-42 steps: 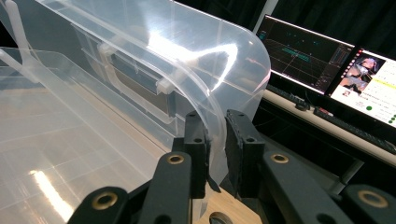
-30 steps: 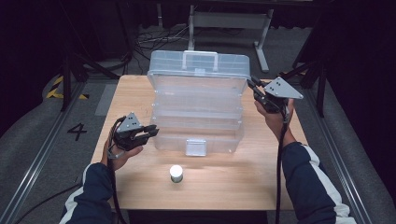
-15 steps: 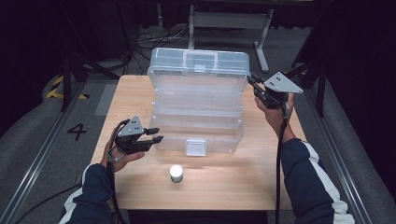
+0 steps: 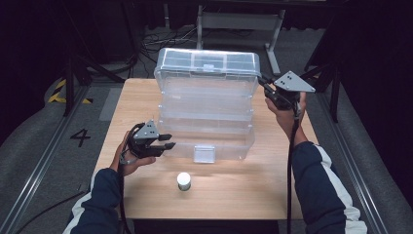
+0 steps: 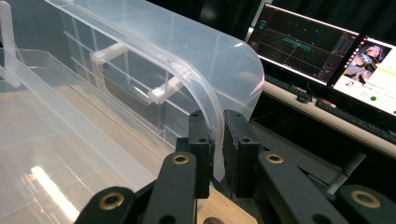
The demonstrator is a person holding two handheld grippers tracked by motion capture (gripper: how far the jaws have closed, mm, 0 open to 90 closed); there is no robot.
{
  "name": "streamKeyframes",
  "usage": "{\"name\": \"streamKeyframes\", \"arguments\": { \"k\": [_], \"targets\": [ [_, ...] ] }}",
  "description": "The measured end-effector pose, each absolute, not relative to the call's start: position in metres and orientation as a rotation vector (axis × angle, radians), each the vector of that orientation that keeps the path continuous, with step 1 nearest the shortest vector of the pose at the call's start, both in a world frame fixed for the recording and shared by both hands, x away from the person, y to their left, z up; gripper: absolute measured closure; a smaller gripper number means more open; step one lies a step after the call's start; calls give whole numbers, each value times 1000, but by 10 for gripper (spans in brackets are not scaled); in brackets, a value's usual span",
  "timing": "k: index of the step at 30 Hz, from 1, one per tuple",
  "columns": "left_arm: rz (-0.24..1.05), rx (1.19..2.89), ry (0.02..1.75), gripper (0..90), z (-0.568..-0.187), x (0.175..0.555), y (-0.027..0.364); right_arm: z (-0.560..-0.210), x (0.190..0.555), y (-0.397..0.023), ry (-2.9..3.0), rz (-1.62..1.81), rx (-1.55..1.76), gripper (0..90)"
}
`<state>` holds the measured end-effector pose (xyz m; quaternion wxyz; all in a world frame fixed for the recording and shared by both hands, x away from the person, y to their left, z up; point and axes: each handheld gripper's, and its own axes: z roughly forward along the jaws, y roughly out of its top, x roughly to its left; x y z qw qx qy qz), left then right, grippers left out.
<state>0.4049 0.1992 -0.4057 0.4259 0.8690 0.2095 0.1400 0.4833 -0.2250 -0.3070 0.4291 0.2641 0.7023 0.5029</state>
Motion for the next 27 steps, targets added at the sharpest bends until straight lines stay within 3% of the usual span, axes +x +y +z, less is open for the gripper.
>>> {"name": "streamKeyframes", "arguments": {
  "k": [27],
  "targets": [
    [307, 2210, 475, 666, -404, 411, 199, -301, 499, -226, 1774, 1254, 678, 835]
  ]
}}
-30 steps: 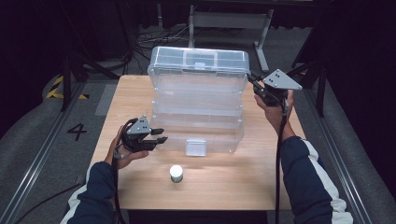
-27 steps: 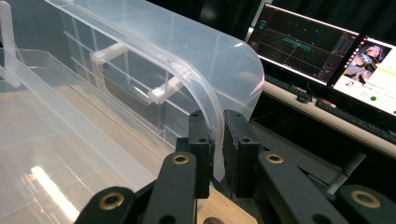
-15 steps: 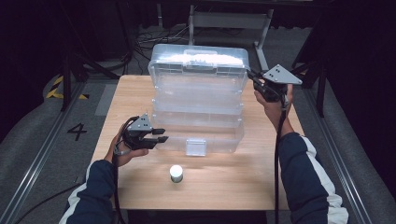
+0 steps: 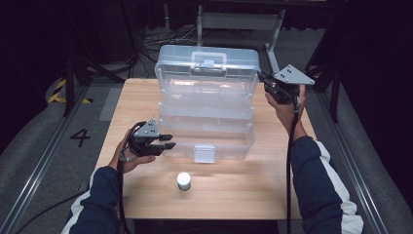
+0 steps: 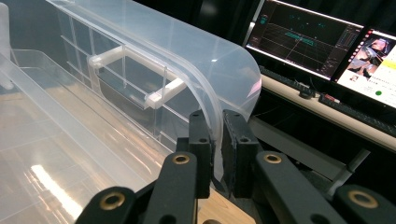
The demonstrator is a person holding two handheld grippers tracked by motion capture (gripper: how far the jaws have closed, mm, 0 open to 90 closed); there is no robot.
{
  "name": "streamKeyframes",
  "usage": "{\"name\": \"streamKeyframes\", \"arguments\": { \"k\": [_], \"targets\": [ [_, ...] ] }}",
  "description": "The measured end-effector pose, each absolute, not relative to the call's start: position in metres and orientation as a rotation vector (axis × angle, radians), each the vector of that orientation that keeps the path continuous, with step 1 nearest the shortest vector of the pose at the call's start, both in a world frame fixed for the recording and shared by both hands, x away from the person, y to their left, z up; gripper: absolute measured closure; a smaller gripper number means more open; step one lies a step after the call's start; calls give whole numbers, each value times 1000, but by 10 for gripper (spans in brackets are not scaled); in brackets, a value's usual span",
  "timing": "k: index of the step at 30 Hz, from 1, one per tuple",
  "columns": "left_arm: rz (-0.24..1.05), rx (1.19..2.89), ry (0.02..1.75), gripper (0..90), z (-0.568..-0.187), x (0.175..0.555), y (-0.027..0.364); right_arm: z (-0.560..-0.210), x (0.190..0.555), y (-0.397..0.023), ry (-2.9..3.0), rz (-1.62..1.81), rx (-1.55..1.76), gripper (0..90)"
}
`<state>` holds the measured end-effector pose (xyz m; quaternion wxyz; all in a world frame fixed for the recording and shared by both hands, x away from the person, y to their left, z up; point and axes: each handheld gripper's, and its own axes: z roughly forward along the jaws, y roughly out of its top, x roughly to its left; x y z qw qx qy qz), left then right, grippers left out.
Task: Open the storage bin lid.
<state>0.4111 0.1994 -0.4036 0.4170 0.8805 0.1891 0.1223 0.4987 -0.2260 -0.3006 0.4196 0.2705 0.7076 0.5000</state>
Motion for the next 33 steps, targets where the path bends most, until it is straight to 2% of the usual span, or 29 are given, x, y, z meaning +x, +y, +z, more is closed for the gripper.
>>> {"name": "streamKeyframes", "arguments": {
  "k": [33],
  "targets": [
    [274, 2287, 370, 729, -398, 419, 196, -291, 526, -226, 1809, 1249, 751, 842]
  ]
}}
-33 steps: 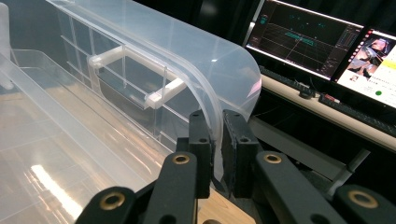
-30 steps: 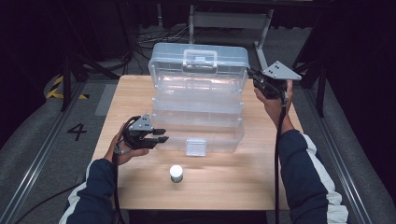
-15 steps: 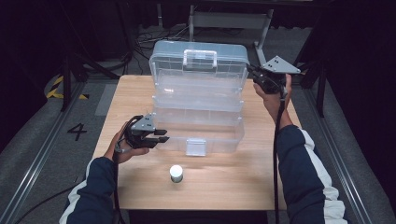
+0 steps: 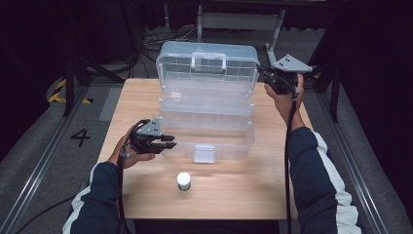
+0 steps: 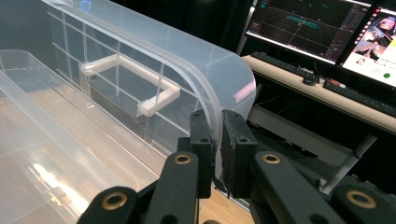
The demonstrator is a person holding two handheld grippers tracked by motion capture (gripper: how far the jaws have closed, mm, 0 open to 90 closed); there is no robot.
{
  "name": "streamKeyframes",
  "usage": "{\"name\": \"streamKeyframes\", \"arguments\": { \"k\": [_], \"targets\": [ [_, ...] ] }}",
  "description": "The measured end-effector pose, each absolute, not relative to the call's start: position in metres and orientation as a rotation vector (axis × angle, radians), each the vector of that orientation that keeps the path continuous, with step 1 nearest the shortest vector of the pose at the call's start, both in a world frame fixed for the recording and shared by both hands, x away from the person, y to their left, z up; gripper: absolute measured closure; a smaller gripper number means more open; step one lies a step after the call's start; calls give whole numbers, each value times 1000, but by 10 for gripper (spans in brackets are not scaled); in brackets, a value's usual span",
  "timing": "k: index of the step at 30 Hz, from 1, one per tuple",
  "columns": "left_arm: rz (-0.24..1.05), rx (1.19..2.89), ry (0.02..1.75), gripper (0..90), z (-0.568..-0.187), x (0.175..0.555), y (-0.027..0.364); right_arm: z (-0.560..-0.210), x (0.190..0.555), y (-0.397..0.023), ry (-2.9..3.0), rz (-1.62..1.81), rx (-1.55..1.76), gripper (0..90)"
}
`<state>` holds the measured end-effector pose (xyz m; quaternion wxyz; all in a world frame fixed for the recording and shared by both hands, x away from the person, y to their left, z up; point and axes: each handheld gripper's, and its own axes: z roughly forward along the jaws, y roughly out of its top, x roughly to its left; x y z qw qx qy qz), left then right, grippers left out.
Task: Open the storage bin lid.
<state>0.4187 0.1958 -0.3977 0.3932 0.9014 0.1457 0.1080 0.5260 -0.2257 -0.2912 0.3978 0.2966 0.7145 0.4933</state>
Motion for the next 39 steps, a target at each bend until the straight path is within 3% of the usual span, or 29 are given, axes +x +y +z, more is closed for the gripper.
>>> {"name": "streamKeyframes", "arguments": {
  "k": [39],
  "targets": [
    [248, 2301, 341, 744, -397, 423, 197, -284, 571, -226, 1880, 1237, 854, 841]
  ]
}}
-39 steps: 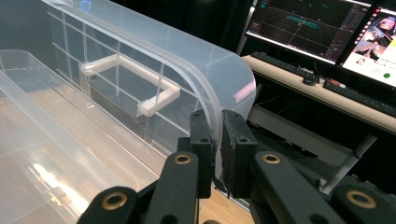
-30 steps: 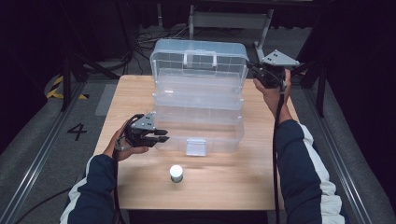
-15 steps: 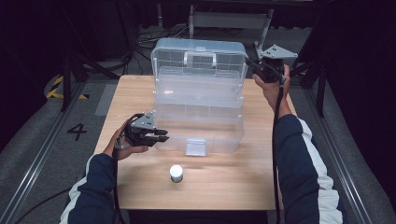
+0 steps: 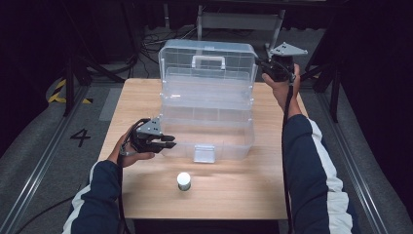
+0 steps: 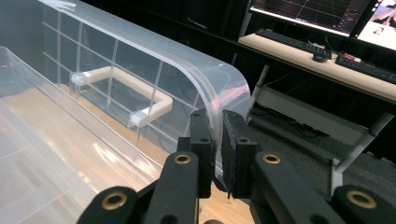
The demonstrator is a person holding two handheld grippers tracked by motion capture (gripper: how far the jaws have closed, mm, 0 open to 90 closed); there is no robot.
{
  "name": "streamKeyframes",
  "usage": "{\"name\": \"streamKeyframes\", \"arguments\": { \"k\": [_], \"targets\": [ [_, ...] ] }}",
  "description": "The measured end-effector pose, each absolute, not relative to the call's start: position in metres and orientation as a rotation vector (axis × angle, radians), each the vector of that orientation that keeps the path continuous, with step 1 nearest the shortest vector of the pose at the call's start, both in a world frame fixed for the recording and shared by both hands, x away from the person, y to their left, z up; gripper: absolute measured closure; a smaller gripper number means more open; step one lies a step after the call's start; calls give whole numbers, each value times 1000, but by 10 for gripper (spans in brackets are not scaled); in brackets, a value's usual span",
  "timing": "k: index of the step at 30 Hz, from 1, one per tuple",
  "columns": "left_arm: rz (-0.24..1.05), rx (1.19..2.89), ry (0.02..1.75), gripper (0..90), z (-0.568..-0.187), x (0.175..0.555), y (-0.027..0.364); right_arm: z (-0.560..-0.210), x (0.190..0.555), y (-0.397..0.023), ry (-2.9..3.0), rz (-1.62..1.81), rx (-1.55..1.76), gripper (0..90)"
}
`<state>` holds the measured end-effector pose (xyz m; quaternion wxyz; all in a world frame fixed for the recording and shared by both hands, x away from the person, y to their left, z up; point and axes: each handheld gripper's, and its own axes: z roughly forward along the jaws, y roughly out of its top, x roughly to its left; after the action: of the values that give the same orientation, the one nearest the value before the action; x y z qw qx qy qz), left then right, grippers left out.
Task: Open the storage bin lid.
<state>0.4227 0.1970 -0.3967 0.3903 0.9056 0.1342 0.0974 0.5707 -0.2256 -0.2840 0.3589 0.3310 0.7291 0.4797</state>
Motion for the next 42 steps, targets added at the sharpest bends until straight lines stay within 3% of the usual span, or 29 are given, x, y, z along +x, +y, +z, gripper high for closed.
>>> {"name": "streamKeyframes", "arguments": {
  "k": [42],
  "targets": [
    [258, 2273, 349, 744, -399, 421, 198, -292, 600, -221, 1858, 1237, 919, 841]
  ]
}}
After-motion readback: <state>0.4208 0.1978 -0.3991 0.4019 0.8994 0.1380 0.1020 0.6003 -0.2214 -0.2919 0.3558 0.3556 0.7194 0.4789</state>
